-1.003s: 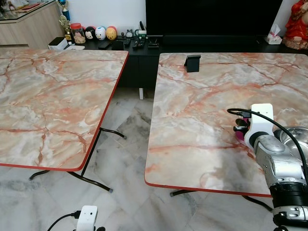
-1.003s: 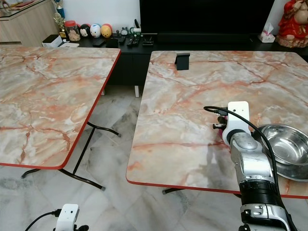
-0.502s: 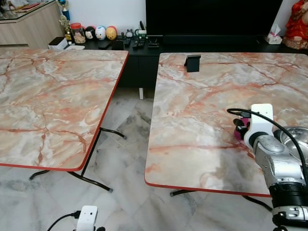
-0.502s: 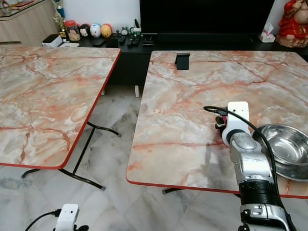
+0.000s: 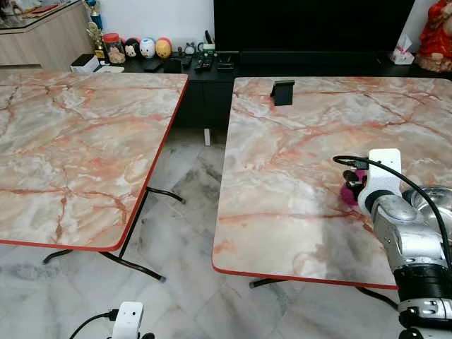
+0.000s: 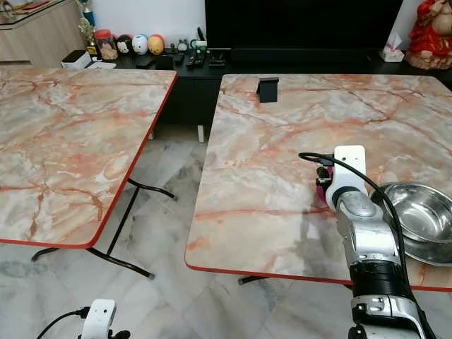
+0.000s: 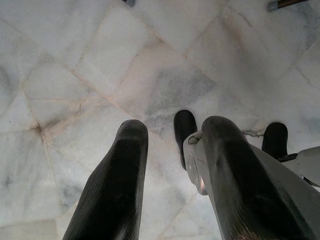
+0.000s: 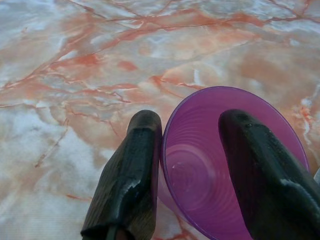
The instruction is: Setting the table
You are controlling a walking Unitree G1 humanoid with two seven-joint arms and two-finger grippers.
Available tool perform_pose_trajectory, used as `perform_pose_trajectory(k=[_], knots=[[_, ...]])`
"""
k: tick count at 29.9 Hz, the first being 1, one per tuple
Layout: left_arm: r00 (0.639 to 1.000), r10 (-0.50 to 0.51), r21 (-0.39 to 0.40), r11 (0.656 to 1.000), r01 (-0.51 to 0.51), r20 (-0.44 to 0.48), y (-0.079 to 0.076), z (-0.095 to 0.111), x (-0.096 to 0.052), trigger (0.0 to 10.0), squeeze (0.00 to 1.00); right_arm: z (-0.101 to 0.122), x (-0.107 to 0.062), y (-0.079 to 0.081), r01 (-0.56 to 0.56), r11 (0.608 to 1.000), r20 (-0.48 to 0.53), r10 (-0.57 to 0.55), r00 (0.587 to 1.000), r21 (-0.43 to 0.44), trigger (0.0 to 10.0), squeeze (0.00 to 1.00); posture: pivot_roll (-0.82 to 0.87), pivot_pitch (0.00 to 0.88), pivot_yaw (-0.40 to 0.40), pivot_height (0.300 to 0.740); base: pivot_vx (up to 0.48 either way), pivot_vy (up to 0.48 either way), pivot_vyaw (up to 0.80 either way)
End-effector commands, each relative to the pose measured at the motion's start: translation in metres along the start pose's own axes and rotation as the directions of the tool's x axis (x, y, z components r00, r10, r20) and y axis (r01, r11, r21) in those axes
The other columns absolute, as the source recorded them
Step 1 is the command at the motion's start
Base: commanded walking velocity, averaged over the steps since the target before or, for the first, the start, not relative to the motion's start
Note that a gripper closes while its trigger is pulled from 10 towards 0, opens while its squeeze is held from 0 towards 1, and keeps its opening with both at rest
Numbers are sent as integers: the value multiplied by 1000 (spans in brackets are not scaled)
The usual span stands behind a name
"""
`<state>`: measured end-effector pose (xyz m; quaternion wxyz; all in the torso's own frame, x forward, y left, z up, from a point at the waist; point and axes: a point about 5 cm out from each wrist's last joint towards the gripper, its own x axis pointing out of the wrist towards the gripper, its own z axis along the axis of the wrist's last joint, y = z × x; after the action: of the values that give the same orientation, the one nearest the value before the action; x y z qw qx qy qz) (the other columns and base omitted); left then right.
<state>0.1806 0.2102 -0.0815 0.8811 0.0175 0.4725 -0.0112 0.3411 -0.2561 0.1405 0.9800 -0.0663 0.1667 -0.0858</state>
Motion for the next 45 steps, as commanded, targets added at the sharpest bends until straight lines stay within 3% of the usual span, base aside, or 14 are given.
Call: perform_pose_trajectory(k=[1, 11, 21, 45], knots=[[1000, 1, 11, 1000, -1, -21, 2, -5, -1, 10000, 0, 6, 2, -2, 10, 1000, 23, -10, 1000, 18, 10000, 0, -39, 0, 35, 736, 0, 0, 0], [1000, 2, 11, 1000, -1, -24, 3, -5, -1, 10000, 0, -2, 4, 2, -23, 1000, -19, 23, 1000, 10, 10000, 0, -38, 0, 34, 736, 0, 0, 0], [1000, 3, 10, 1000, -3, -25, 3, -6, -1, 10000, 0, -10, 6, 5, -52, 997, -54, 49, 997, -58, 10000, 0, -32, 0, 31, 736, 0, 0, 0], [1000, 9, 6, 1000, -9, -15, 3, -6, -1, 10000, 0, 16, 8, 0, -13, 999, 58, 16, 998, -51, 10000, 0, -33, 0, 33, 736, 0, 0, 0]])
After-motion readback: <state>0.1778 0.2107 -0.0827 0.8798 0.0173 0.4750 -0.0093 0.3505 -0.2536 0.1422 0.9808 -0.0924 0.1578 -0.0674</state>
